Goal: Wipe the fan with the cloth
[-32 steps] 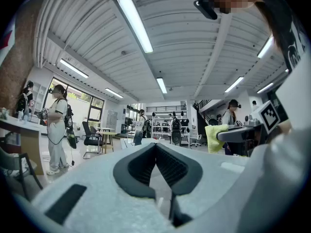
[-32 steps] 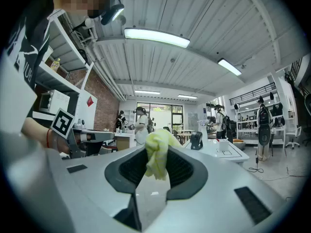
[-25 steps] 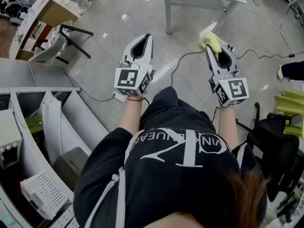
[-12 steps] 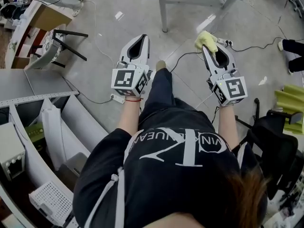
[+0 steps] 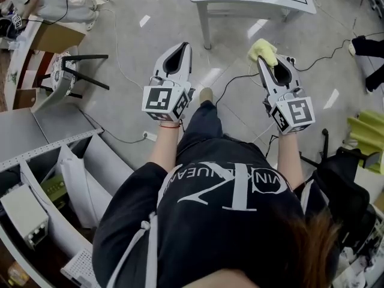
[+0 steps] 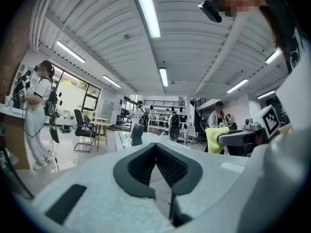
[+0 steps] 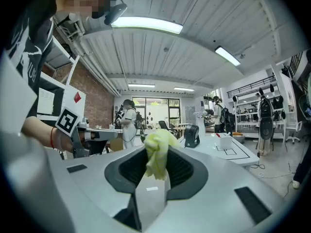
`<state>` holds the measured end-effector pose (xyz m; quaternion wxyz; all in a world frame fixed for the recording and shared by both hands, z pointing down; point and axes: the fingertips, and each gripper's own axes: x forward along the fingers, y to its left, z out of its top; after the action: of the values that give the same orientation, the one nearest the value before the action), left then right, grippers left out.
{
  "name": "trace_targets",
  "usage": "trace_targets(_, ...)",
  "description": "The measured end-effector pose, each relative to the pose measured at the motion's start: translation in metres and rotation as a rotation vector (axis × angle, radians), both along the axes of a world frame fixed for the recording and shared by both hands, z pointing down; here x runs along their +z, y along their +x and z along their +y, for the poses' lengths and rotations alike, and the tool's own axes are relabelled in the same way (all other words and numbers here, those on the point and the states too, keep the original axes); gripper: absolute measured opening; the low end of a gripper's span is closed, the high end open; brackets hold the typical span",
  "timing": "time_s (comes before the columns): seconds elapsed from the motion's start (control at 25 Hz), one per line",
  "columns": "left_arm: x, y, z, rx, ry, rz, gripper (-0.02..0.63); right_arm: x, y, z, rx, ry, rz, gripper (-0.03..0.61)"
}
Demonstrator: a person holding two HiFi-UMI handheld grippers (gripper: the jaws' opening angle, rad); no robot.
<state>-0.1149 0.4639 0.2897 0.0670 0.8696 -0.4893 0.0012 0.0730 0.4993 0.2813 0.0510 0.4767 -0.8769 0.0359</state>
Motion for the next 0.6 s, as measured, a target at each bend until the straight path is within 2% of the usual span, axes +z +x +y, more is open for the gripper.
trace_targets(0.36,0.004,-0.008,-0.096,0.07,-0.025,-0.007,0.006,0.007,-0.009,-0.086,0.079,-0.042,-0.019,0.106)
trace_targets(0.6,0.003,-0.014,-0.145,0.105,-0.019,-0.005,0.006,0.007,-0.015,-0.131,0.122,-0.037,-0.032,0.106)
